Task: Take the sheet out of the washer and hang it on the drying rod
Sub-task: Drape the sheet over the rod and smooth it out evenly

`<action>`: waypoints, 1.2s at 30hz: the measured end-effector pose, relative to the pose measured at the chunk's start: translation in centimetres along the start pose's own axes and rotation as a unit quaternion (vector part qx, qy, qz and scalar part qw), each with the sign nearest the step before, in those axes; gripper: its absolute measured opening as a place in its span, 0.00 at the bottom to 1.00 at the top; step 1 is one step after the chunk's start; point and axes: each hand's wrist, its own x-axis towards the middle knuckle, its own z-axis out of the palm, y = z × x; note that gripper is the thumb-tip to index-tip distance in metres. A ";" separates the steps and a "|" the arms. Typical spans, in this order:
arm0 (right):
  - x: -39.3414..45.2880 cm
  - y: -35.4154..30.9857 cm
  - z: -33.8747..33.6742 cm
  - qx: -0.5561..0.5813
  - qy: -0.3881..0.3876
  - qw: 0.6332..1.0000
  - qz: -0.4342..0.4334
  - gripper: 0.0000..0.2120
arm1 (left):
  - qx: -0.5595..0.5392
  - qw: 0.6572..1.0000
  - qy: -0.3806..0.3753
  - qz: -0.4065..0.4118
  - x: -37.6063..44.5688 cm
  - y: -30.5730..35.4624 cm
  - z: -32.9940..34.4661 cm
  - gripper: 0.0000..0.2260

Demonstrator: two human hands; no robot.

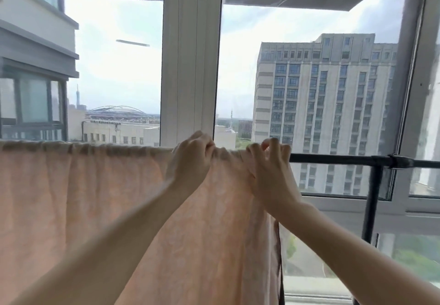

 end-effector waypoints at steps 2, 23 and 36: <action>0.0 0.4 0.2 0.023 0.020 0.999 -0.036 0.23 | -0.005 1.000 0.008 0.004 -0.2 0.4 0.1 0.06; 0.7 11.3 -5.9 0.018 0.022 1.000 0.005 0.12 | -0.020 0.995 -0.023 0.095 1.6 6.3 5.4 0.05; 1.8 9.5 -5.3 -0.015 0.023 0.999 0.020 0.10 | 0.051 0.997 -0.025 0.059 0.9 5.7 3.8 0.08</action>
